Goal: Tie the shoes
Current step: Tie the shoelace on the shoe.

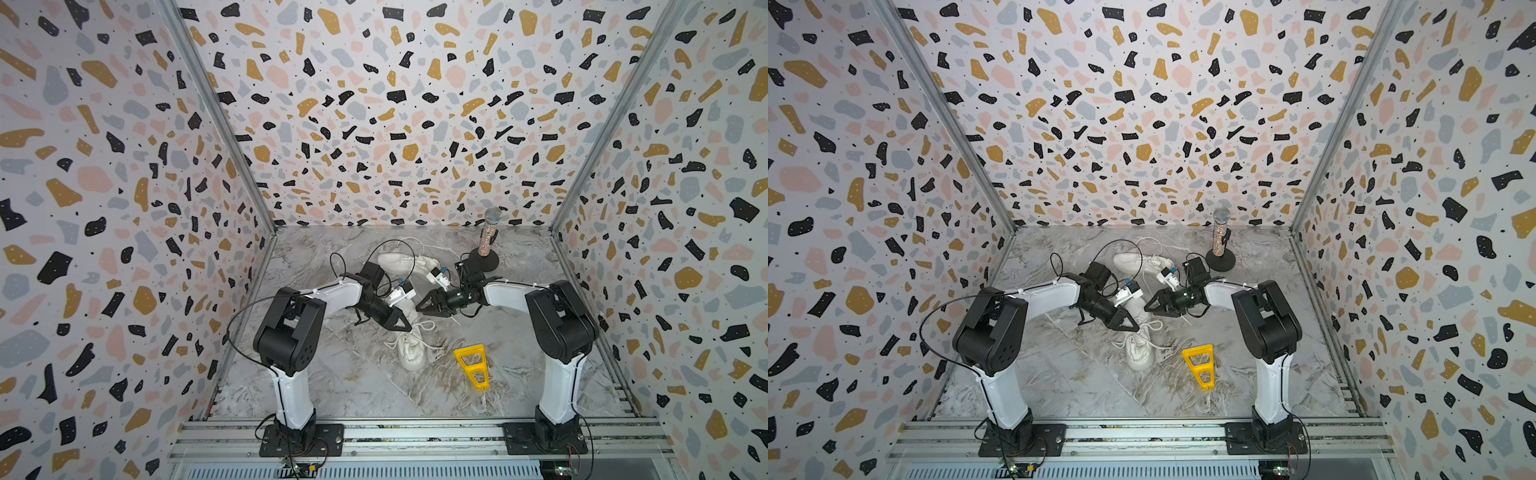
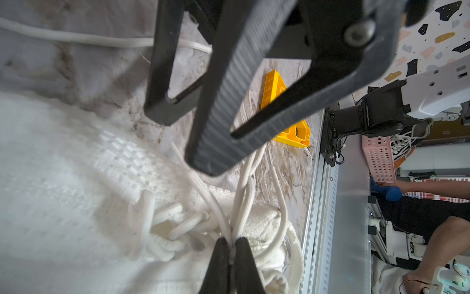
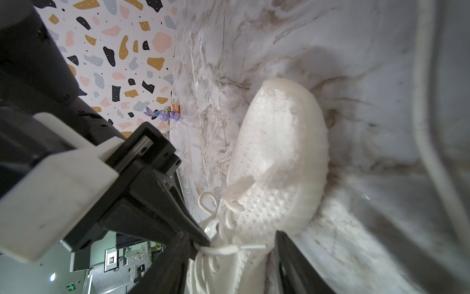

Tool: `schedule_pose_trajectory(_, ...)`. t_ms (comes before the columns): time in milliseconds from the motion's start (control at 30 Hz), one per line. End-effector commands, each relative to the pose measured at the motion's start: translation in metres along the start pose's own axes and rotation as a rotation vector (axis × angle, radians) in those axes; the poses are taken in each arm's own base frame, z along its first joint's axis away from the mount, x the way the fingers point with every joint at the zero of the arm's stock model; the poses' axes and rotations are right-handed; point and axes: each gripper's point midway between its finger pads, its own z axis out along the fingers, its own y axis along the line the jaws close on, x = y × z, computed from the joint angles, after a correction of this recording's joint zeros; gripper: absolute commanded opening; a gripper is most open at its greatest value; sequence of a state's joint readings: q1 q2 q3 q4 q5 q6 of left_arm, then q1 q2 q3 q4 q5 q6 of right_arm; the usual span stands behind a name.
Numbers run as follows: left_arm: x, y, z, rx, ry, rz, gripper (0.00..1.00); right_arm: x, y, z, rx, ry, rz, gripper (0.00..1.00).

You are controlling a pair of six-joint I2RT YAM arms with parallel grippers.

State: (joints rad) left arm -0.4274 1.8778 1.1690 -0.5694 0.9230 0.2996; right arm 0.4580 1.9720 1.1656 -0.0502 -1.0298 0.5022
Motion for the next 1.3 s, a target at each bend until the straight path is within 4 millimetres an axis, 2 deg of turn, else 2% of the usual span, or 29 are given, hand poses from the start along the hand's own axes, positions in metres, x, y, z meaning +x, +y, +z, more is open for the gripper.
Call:
schedule_pose_trajectory(0, 0.003, -0.012, -0.002, 0.031, -0.003, 0.013, 0.08, 0.003, 0.003, 0.006, -0.029, 0.013, 0.022, 0.58)
schedule_pose_trajectory(367, 0.003, -0.013, -0.003, 0.028, -0.008, 0.021, 0.08, 0.018, -0.014, 0.007, 0.044, 0.059, 0.01, 0.62)
schedule_pose_trajectory(567, 0.003, -0.014, -0.004, 0.026, -0.009, 0.025, 0.08, 0.02, -0.006, 0.012, -0.014, 0.076, 0.009, 0.63)
schedule_pose_trajectory(867, 0.003, -0.013, -0.003, 0.028, -0.008, 0.02, 0.09, 0.015, 0.009, 0.009, -0.057, 0.07, -0.018, 0.49)
schedule_pose_trajectory(1100, 0.003, -0.013, -0.003, 0.03, -0.007, 0.019, 0.09, 0.012, 0.017, 0.005, -0.067, 0.062, -0.031, 0.34)
schedule_pose_trajectory(1267, 0.003, -0.013, -0.003, 0.03, -0.007, 0.017, 0.09, 0.01, 0.018, 0.005, -0.065, 0.058, -0.027, 0.27)
